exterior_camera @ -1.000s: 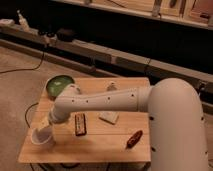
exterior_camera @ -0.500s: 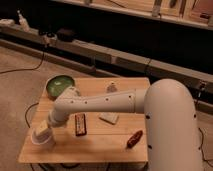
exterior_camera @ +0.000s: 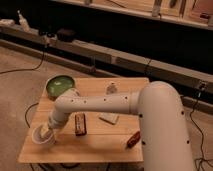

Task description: Place the ceramic cup in the ceramic bowl

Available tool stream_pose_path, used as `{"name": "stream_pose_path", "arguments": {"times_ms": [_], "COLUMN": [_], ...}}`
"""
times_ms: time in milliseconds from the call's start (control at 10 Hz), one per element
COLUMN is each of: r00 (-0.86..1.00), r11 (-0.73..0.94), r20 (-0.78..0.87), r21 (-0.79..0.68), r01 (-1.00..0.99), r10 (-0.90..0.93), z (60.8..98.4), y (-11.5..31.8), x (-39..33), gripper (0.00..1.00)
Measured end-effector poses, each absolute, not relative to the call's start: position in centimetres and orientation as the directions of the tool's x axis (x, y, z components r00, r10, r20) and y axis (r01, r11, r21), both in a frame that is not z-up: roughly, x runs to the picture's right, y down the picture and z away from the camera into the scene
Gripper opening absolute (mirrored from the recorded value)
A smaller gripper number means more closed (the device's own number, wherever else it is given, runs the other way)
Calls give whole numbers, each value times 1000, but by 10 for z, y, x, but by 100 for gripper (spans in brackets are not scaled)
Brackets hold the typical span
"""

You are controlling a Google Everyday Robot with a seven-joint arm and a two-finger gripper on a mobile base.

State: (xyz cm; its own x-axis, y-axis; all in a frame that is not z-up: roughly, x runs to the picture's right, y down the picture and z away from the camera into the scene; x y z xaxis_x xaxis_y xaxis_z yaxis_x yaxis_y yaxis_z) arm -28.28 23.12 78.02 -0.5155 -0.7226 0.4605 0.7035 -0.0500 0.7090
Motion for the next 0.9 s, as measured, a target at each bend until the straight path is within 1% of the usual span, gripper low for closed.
{"name": "stream_pose_path", "arguments": {"times_ms": [200,300,400,500,700,900], "r00": [-538,-546,-553,-560,-553,-520], "r11": [-75,-75,-84,-95,-113,-108], "r20": [447,428,400,378,340,336], "r21": [716,734,751,763,770,753], "r01": [694,675,655,640,628,649], "r10": [-715,-720,-731,-737,-761,-785], "z": [781,774,765,757,736,724], "y": [228,221,210,202,178,163], "x": [-288,-293,-294,-292,-271,-242], "gripper": [14,7,5,5,5,5]}}
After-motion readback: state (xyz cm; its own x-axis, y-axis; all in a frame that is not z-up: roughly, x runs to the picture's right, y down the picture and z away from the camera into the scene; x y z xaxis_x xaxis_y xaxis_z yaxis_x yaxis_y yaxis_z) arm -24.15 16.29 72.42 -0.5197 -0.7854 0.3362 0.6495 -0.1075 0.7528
